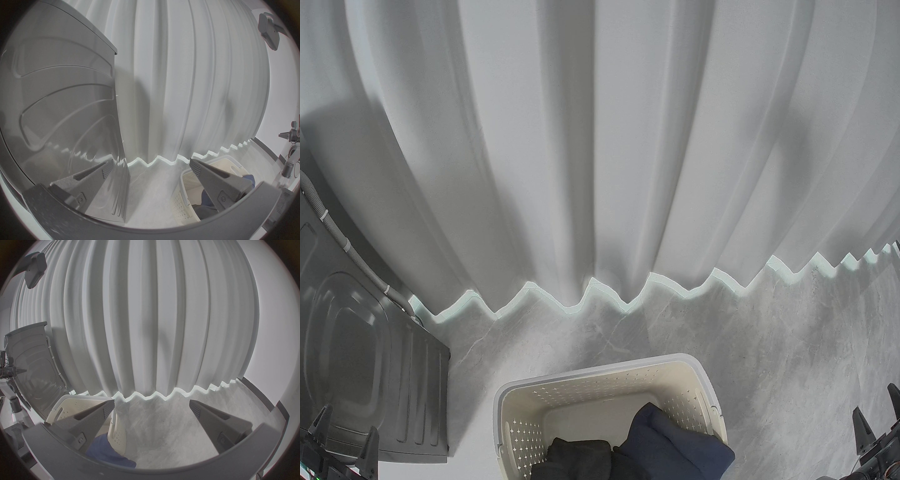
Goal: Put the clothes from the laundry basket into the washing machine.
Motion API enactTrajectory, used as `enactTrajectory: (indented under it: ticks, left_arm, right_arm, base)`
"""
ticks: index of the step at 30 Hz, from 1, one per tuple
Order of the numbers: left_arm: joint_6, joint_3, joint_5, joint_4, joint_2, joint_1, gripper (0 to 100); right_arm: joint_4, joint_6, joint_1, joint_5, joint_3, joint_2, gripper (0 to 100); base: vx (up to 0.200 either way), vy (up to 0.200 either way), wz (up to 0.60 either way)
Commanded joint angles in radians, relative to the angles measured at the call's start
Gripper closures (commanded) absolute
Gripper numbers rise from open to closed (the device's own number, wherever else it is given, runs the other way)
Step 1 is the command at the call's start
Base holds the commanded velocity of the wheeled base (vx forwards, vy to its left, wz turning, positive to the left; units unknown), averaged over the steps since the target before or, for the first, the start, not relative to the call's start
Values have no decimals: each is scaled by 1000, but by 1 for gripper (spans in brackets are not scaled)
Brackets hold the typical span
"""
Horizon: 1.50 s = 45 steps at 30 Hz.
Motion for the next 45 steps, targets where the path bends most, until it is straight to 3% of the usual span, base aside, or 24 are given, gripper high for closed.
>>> enactTrajectory:
  ticks: [1,45]
  left_arm:
    - [-1,15,1,0,-15,0,0]
    - [2,15,1,0,-15,1,0]
  right_arm:
    - [1,1,0,0,16,-13,0]
    - [1,-1,0,0,16,-13,0]
  base:
    - [200,0,0]
    - [0,0,0]
